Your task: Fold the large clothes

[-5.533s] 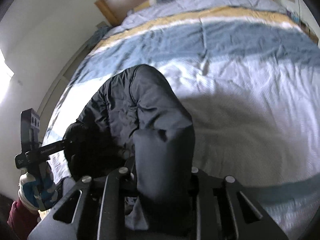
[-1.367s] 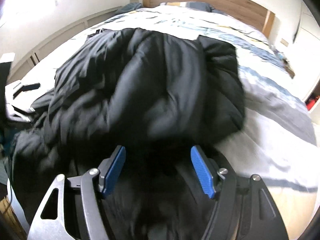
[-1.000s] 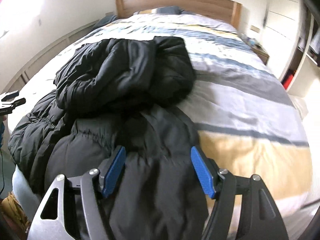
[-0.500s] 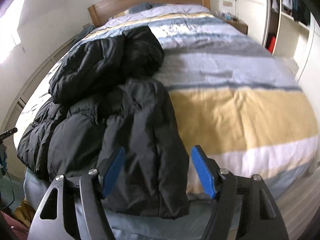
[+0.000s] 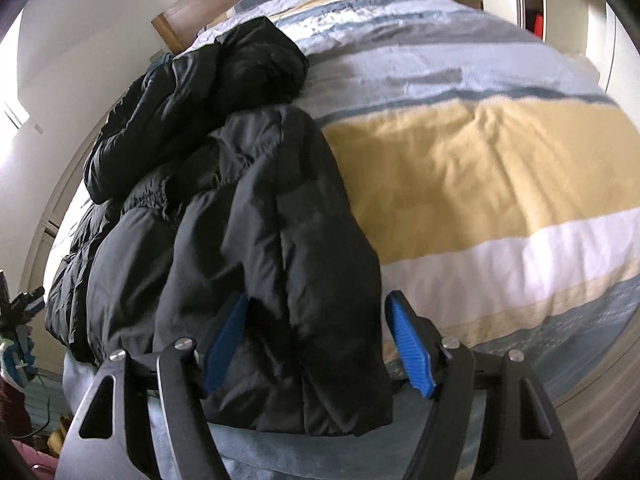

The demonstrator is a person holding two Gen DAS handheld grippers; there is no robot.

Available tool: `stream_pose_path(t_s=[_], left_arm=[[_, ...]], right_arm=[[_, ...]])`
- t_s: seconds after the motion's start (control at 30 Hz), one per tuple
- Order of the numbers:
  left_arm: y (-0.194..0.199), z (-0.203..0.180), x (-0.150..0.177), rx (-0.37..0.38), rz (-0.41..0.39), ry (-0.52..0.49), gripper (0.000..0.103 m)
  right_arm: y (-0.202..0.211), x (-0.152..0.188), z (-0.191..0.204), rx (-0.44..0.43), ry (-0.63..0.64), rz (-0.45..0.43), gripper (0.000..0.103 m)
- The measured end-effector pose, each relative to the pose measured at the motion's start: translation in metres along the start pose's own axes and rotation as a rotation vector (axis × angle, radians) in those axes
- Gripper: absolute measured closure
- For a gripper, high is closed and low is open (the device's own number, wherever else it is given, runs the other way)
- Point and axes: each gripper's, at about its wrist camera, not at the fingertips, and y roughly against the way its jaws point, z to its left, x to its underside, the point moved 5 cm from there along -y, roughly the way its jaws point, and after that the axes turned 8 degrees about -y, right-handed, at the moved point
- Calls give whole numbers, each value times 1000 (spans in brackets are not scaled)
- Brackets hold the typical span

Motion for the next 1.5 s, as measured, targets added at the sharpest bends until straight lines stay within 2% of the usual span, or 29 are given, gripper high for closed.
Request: stream_pose_path(t_s=[0.23, 0.3, 0.4, 0.57, 0.7, 0.77, 0.8, 0.83, 0.87, 0.93, 1.0, 1.13, 1.27, 1.43, 1.5], left_arm=[[-28, 13, 19, 116, 38, 141, 1], [-35, 14, 29, 181, 56, 184, 1], [-44, 8, 40, 276, 87, 221, 1], [-45, -5, 41, 355, 94, 243, 1], [-44, -16, 38, 330, 123, 231, 17], [-42, -18, 37, 331, 126, 231, 27], [-40, -20, 37, 334, 127, 229, 37], [-38, -21, 37, 337, 127, 229, 49], [-36, -23, 37, 344, 128, 231, 56], [-31, -28, 36, 351, 127, 218, 79], [-23, -41, 31, 323, 121, 165, 89], [-3, -71, 14, 337, 97, 84, 94], [33, -99, -21, 398, 28, 37, 95], [74, -112, -76, 514, -79, 48, 95], [84, -107, -104, 578, -123, 100, 95]], right_arm=[[-17, 13, -8, -74, -57, 58, 29], [-20, 17, -9, -101, -73, 81, 28], [-26, 25, -8, -140, -88, 116, 28], [-29, 28, -1, -183, -105, 130, 28], [-29, 29, 3, -217, -137, 142, 28], [-29, 30, 5, -237, -145, 149, 29], [-29, 31, 6, -242, -143, 152, 31], [-30, 32, 6, -250, -138, 155, 36], [-30, 32, 10, -258, -133, 157, 40], [-27, 33, 18, -288, -118, 153, 68], [-23, 31, 28, -319, -93, 140, 81], [-11, 21, 61, -387, -27, 102, 87], [14, -2, 93, -474, 24, 30, 89], [52, -51, 120, -595, 31, -97, 89], [65, -76, 124, -654, 1, -151, 89]])
